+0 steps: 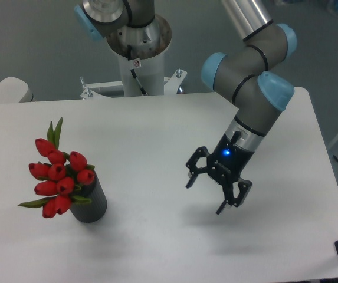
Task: Insert the flowers into the vase
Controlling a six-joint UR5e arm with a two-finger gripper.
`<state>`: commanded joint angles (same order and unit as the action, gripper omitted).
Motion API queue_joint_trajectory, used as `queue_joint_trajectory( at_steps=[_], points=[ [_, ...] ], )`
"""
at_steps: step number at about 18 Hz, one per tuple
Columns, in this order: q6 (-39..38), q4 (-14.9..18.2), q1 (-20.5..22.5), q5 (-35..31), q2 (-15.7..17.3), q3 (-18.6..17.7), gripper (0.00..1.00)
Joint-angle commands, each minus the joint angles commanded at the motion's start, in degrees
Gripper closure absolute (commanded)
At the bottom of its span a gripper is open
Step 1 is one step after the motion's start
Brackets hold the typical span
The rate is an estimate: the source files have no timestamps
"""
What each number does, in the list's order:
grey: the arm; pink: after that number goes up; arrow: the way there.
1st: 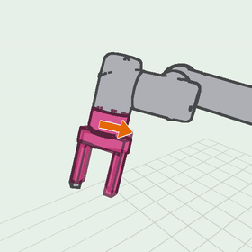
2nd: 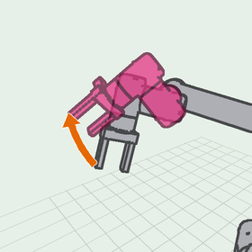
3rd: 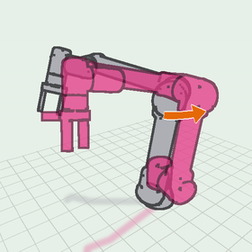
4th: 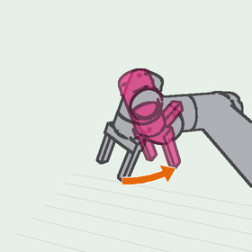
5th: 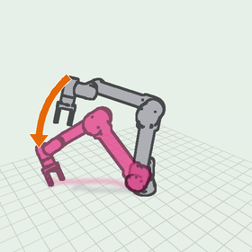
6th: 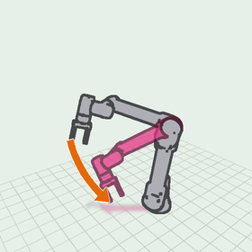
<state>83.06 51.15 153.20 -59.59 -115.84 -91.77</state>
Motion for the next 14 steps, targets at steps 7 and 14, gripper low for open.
queue_joint_trajectory(
  at_steps=[7,14],
  points=[
    [0.09,9.03,-3.60,-12.46,-2.63,7.46,0.00],
    [0.79,15.82,-7.47,-27.23,-7.03,13.98,0.00]
  ],
)
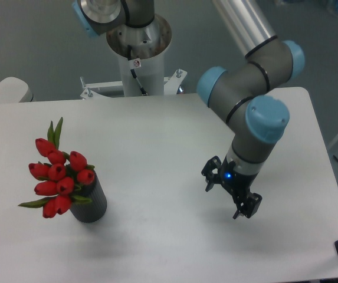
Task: Insert the flowers into the vase
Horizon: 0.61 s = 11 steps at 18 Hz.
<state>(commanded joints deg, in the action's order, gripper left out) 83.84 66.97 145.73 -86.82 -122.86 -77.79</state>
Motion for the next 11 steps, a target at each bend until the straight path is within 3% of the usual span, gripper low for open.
queue_joint_trajectory(
  at_steps=[3,11],
  points=[
    [1.85,0.00,-1.58,-4.58,-1.15,1.23,0.00],
    [7.21,-0.17,-1.41,-5.64,-2.03,1.06,0.00]
  ],
)
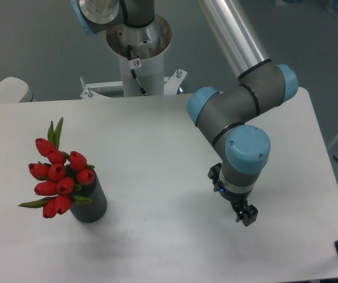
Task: Insert the flowers into the vase
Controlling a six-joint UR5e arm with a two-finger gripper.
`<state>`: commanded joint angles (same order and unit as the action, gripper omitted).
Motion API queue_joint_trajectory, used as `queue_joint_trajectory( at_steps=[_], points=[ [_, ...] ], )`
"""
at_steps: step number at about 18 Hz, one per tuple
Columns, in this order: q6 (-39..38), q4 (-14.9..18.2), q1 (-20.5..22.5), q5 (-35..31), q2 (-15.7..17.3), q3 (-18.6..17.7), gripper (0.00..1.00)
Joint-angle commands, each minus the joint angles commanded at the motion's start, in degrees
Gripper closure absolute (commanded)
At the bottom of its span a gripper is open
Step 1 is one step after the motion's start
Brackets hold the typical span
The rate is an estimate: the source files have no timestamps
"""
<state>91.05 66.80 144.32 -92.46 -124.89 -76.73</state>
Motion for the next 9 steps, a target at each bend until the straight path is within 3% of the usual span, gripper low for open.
queue_joint_trajectory(
  at_steps=[9],
  points=[
    [3.61,0.00,0.62,0.62,-0.44,-0.26,0.00]
  ],
)
